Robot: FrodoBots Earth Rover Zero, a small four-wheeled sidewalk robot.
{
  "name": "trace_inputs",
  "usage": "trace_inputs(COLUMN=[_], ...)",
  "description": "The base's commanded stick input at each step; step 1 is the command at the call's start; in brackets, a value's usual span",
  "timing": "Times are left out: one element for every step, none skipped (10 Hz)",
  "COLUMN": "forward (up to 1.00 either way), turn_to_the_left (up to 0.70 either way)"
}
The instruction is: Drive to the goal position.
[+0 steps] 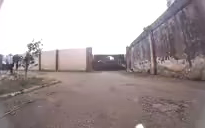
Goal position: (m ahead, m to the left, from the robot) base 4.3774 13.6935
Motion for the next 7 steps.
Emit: trace_inputs(forward=[0.70,0.70,0.70,0.70,0.70,0.70,0.70], turn_to_the_left=[0.00,0.00,0.00,0.00,0.00,0.00,0.00])
